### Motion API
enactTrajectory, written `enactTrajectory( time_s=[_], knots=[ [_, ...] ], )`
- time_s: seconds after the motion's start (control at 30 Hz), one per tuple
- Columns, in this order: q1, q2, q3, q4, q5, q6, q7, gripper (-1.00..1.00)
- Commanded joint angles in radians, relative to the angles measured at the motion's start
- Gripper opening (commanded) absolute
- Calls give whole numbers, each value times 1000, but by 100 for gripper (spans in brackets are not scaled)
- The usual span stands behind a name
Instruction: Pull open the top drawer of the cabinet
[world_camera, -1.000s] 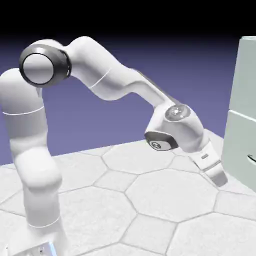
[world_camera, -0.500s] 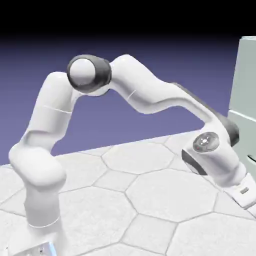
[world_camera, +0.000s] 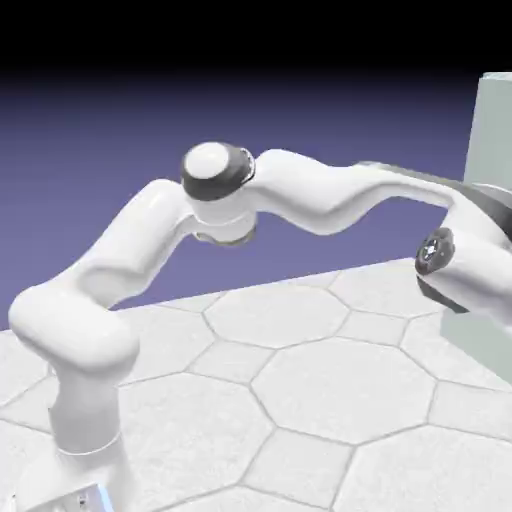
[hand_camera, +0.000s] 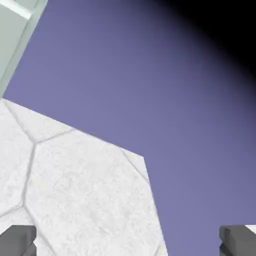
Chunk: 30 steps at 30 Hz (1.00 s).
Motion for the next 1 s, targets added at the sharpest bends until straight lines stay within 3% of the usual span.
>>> enactTrajectory(
  time_s=[0.0,0.47,0.93,0.97],
  knots=[
    [11,33,-29,24,44,-8,-41,0],
    [157,476,-420,352,637,-123,-605,0],
    [-110,479,-460,808,591,60,-441,0],
    [-110,479,-460,808,591,60,-440,-100]
  ],
)
